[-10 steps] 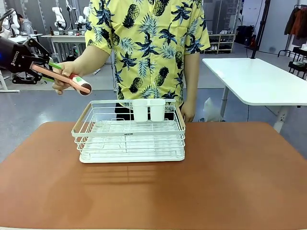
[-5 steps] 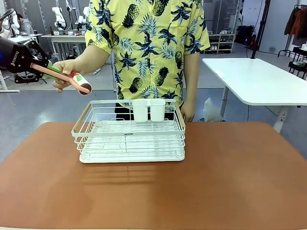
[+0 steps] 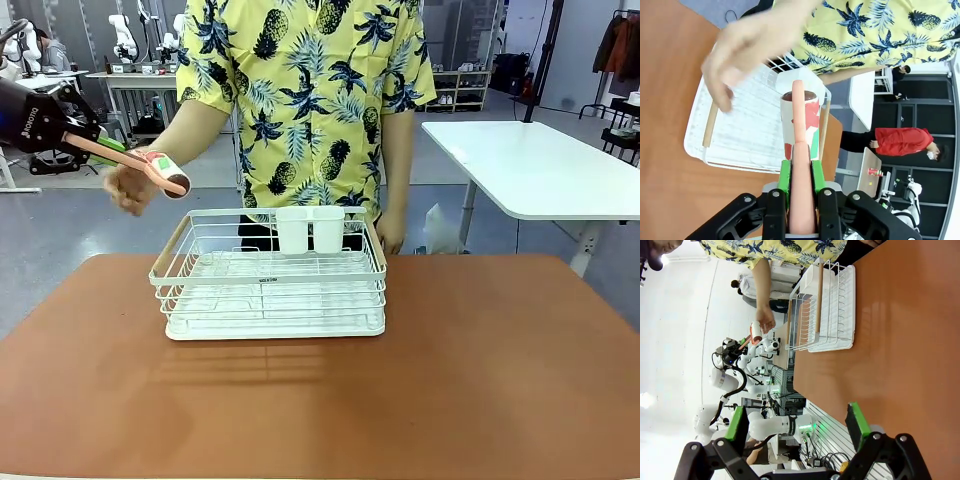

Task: Clean the table.
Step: Clean the table with the Lint Roller when the human lifts the Dish drying rack.

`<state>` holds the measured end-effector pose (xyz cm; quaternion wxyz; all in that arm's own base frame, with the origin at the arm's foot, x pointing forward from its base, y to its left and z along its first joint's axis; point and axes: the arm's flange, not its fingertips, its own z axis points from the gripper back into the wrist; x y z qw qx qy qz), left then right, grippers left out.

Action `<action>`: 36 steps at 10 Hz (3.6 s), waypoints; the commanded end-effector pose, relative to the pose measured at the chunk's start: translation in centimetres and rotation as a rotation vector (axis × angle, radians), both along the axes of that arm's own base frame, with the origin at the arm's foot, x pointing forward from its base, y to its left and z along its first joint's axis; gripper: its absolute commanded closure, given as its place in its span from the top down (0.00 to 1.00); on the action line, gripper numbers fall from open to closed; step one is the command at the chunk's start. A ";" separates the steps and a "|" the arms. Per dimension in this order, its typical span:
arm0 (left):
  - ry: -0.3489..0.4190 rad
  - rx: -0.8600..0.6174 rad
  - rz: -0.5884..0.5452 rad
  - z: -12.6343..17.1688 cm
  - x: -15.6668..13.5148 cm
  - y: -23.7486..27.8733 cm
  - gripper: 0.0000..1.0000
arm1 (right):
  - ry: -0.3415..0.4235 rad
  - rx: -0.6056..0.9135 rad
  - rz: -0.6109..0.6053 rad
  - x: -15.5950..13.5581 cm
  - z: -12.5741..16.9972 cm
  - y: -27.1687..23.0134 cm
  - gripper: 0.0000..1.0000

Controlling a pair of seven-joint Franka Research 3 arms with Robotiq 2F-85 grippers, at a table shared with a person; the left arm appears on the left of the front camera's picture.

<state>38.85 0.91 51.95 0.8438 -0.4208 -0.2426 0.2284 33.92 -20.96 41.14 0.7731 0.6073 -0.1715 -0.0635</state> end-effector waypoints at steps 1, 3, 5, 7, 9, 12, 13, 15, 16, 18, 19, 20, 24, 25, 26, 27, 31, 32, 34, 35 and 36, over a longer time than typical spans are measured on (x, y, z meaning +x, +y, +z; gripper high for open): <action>-0.002 0.001 0.000 0.1 0.0 -0.1 0.02 | -0.003 0.011 -0.001 -0.1 0.4 0.2 1.00; -0.002 0.001 0.000 0.1 0.0 -0.1 0.02 | -0.003 0.011 -0.001 -0.1 0.4 0.2 1.00; -0.002 0.001 0.000 0.1 0.0 -0.1 0.02 | -0.003 0.011 -0.001 -0.1 0.4 0.2 1.00; -0.002 0.001 0.000 0.1 0.0 -0.1 0.02 | -0.003 0.011 -0.001 -0.1 0.4 0.2 1.00; -0.002 0.001 0.000 0.1 0.0 -0.1 0.02 | -0.003 0.011 -0.001 -0.1 0.4 0.2 1.00; -0.002 0.001 0.000 0.1 0.0 -0.1 0.02 | -0.003 0.011 -0.001 -0.1 0.4 0.2 1.00; -0.002 0.001 0.000 0.1 0.0 -0.1 0.02 | -0.003 0.011 -0.001 -0.1 0.4 0.2 1.00; -0.002 0.001 0.000 0.1 0.0 -0.1 0.02 | -0.003 0.011 -0.001 -0.1 0.4 0.2 1.00; -0.002 0.001 0.000 0.1 0.0 -0.1 0.02 | -0.003 0.011 -0.001 -0.1 0.4 0.2 1.00; -0.002 0.001 0.000 0.1 0.0 -0.1 0.02 | -0.003 0.011 -0.001 -0.1 0.4 0.2 1.00; -0.002 0.001 0.000 0.1 0.0 -0.1 0.02 | -0.003 0.011 -0.001 -0.1 0.4 0.2 1.00; -0.002 0.001 0.000 0.1 0.0 -0.1 0.02 | -0.003 0.011 -0.001 -0.1 0.4 0.2 1.00; 0.016 0.079 -0.086 1.6 0.8 0.3 0.21 | -0.003 0.011 -0.001 -0.1 0.4 0.2 1.00; -0.013 0.174 -0.152 3.6 2.2 0.7 0.21 | -0.003 0.011 -0.001 -0.1 0.4 0.2 1.00; 0.050 0.259 -0.289 4.9 4.4 1.0 0.21 | -0.003 0.011 -0.001 -0.1 0.4 0.2 1.00; 0.085 0.339 -0.353 4.7 7.3 1.4 0.21 | -0.003 0.011 -0.001 -0.1 0.4 0.2 1.00; 0.147 0.301 -0.634 -5.2 15.1 2.2 0.21 | -0.003 0.011 -0.001 -0.1 0.4 0.2 1.00; 0.150 0.284 -0.643 -7.8 15.8 2.4 0.21 | -0.003 0.011 -0.001 -0.1 0.4 0.2 1.00; 0.159 0.206 -0.553 -11.2 16.5 2.7 0.21 | -0.003 0.011 -0.001 -0.1 0.4 0.2 1.00; 0.172 0.222 -0.541 -12.3 16.6 3.0 0.21 | -0.003 0.011 -0.001 -0.1 0.4 0.2 1.00; 0.167 0.204 -0.549 -12.2 16.5 3.0 0.21 | -0.003 0.011 -0.001 -0.1 0.4 0.2 1.00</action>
